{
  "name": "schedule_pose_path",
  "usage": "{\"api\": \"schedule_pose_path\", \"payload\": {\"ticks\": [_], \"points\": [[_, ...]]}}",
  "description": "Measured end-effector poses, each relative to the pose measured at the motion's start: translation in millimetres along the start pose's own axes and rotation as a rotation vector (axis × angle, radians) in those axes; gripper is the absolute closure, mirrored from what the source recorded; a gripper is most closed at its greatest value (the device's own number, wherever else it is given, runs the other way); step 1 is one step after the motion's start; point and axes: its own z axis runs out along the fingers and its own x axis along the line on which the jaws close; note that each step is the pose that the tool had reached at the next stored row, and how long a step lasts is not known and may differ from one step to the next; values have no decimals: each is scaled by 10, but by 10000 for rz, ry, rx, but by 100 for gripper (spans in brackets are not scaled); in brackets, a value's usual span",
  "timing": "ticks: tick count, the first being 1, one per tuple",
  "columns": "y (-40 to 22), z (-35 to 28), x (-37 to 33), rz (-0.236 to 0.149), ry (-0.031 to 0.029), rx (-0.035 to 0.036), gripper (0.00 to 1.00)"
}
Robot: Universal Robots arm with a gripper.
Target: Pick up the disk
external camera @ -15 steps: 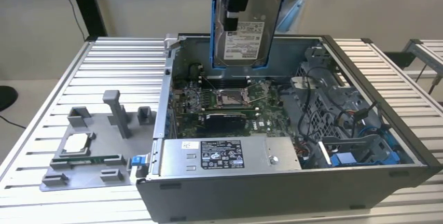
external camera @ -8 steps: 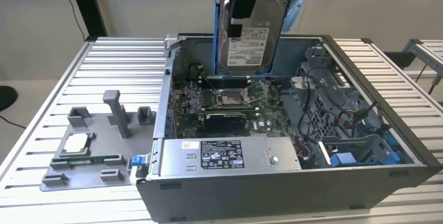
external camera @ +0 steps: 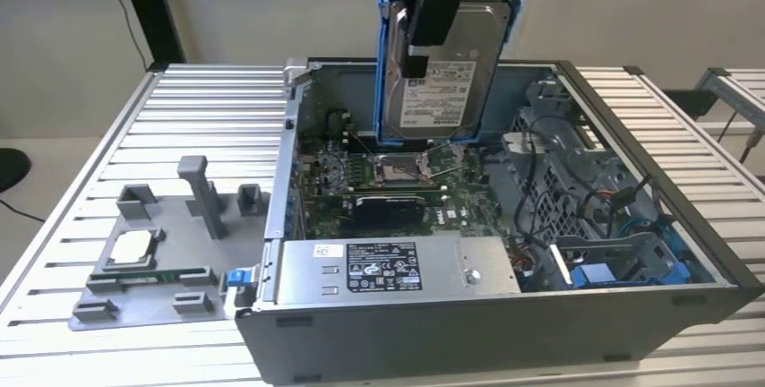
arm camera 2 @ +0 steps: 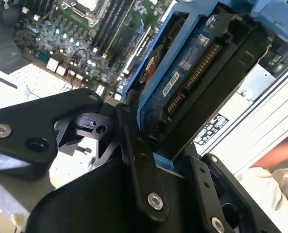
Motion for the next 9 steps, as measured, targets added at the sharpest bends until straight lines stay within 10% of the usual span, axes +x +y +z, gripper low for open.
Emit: {"api": "schedule_pose_path", "payload": {"ticks": [9], "points": [[-22,24,220,48,-1,1,100]]}}
